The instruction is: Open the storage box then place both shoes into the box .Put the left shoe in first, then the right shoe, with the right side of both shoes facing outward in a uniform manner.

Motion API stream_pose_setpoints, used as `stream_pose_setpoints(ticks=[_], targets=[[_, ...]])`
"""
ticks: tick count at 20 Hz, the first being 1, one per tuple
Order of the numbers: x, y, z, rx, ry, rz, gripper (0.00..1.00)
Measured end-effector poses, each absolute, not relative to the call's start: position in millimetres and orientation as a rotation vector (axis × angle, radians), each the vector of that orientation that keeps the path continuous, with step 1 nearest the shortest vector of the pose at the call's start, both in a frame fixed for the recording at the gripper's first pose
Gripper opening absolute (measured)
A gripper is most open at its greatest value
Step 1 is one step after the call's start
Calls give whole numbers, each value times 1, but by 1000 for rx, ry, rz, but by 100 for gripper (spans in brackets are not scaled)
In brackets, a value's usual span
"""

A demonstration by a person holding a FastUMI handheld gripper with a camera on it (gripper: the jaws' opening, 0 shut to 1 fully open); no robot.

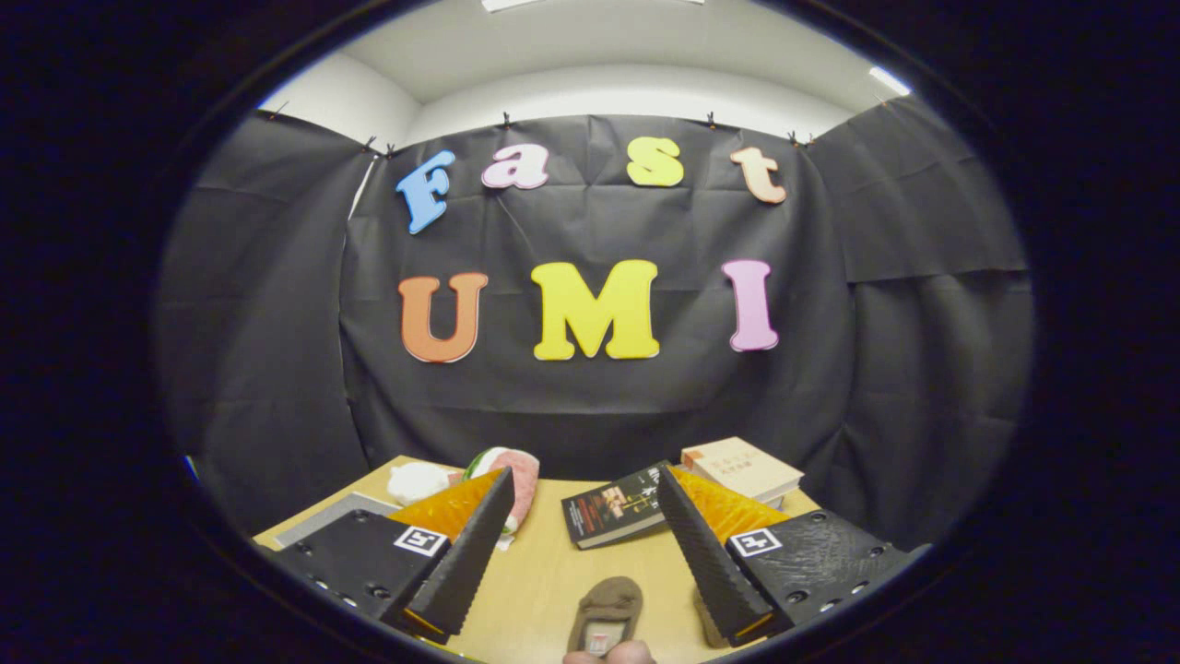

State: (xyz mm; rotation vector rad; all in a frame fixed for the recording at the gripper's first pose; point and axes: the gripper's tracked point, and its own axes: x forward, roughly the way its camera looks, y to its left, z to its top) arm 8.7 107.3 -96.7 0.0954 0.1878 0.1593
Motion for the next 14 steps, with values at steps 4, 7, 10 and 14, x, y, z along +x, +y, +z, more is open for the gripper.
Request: stream_pose_setpoints(ticks=[4,7,10,14], targets=[[2,157,-150,159,301,228,94],[-5,193,-180,192,363,283,95],[-15,235,-215,235,438,363,95],[-26,266,-247,315,526,405,95]])
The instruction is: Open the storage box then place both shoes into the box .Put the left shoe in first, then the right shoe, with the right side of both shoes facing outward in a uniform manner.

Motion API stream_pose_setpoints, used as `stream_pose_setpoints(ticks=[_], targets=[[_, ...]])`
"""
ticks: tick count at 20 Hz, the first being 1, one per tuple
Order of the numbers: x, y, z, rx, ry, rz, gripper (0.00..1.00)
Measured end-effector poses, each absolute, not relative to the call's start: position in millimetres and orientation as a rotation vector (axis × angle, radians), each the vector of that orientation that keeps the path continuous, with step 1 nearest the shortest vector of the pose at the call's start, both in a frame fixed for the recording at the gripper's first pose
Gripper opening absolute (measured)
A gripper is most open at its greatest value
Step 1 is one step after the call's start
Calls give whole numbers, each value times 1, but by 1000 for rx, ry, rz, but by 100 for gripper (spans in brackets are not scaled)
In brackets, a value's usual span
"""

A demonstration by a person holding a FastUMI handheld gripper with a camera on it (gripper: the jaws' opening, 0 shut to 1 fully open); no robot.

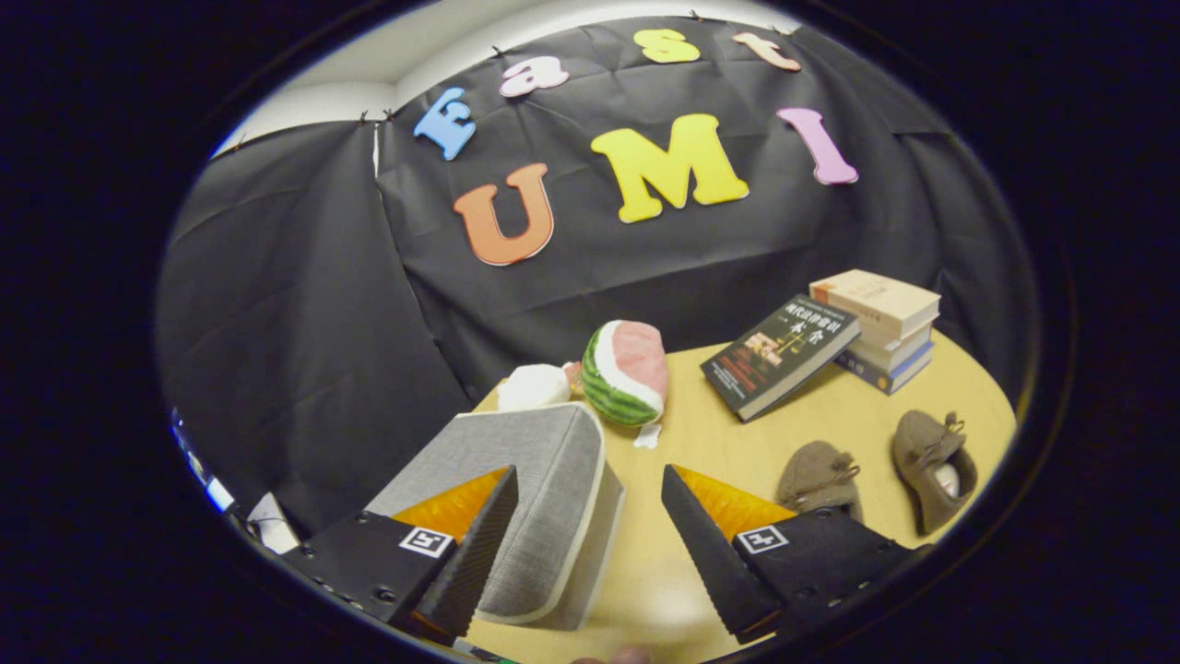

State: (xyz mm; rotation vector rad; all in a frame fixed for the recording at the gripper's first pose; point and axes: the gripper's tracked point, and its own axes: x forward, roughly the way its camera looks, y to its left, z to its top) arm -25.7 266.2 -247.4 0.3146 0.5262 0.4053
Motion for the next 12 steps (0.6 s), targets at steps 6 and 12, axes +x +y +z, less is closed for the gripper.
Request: stream_pose_setpoints(ticks=[6,12], targets=[[-35,286,-276,416,607,467,95],[-41,306,-289,581,685,546,97]])
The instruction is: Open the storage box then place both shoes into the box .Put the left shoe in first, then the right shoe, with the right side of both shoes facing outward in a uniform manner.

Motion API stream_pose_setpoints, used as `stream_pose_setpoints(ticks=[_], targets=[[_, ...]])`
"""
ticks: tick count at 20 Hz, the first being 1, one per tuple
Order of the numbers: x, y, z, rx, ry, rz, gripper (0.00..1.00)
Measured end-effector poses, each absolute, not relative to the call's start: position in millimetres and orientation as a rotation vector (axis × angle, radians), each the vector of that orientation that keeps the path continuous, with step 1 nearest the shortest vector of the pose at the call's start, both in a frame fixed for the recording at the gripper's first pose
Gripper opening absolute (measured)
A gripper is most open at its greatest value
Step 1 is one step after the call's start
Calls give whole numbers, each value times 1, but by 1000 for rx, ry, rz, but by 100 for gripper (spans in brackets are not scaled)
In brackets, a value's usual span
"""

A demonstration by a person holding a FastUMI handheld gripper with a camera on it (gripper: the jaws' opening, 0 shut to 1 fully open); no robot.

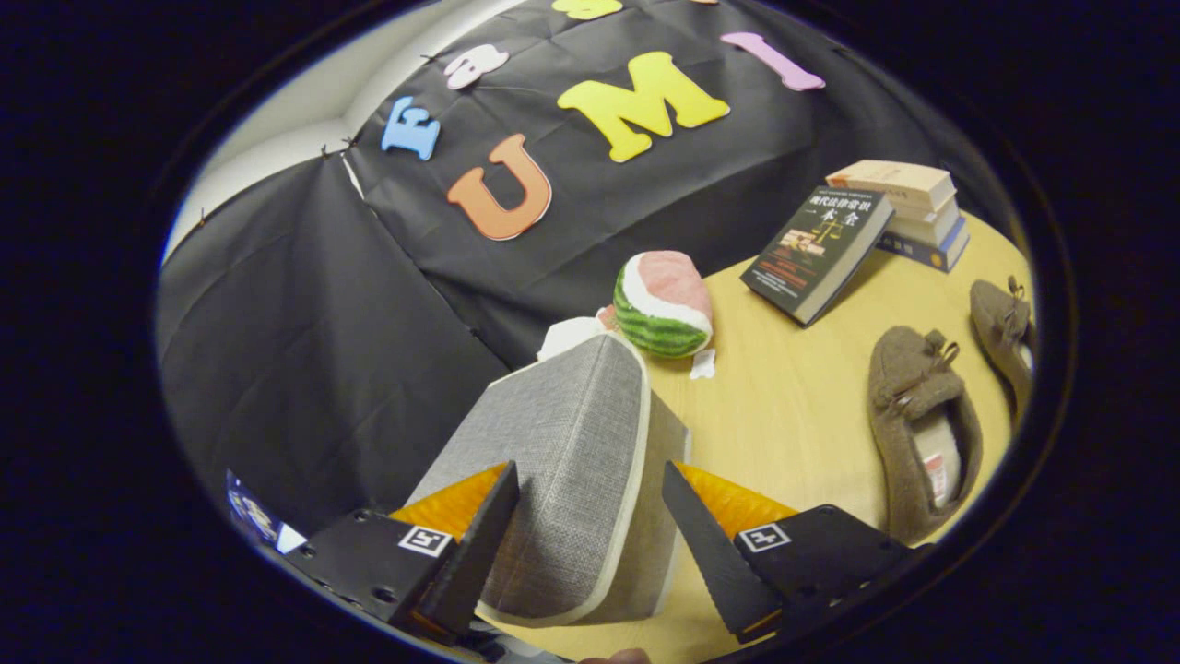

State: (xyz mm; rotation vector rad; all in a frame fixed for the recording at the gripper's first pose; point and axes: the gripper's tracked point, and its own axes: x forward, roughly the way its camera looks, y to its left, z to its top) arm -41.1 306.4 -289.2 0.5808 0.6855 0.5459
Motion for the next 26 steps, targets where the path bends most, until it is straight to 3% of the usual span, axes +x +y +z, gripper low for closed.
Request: stream_pose_setpoints(ticks=[11,14,15,19,22,26], targets=[[-43,328,-297,891,877,576,96],[-43,318,-286,875,892,563,80],[-41,311,-281,868,880,561,79],[-35,290,-268,816,857,534,15],[-38,291,-255,755,860,546,0],[-34,301,-194,682,790,610,0]])
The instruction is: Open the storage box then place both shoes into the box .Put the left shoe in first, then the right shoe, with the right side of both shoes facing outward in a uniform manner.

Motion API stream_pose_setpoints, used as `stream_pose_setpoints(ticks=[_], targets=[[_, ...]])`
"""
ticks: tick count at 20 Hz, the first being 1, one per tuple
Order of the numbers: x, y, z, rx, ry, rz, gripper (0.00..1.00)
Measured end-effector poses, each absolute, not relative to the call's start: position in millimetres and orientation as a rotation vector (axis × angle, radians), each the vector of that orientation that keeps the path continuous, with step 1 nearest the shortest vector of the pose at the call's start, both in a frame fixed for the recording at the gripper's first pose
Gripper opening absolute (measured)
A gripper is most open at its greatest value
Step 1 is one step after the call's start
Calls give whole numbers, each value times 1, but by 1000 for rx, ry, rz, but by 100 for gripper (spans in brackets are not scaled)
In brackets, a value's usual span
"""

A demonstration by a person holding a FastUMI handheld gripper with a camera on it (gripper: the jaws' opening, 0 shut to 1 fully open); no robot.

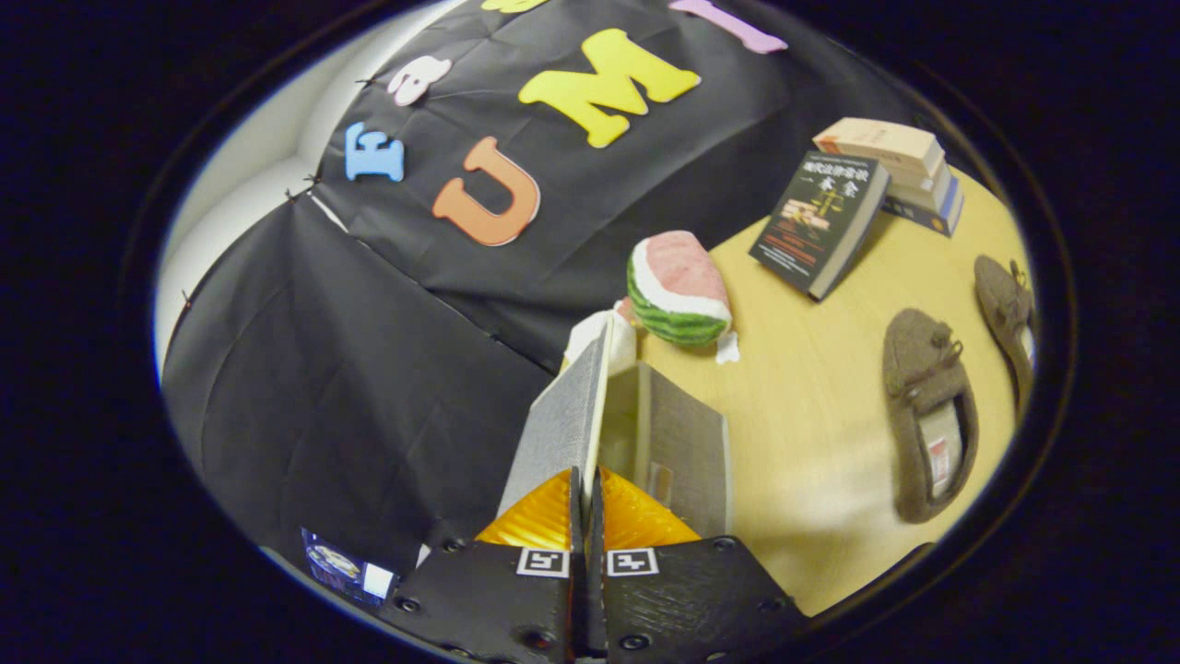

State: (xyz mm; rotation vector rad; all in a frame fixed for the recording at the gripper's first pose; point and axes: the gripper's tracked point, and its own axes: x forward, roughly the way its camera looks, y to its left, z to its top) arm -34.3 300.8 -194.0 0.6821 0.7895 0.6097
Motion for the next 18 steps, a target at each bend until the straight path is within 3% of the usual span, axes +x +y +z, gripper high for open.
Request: stream_pose_setpoints(ticks=[8,13,18], targets=[[-49,433,-78,429,618,894,1],[-63,511,-77,339,600,1013,17],[-63,536,-81,202,536,1043,76]])
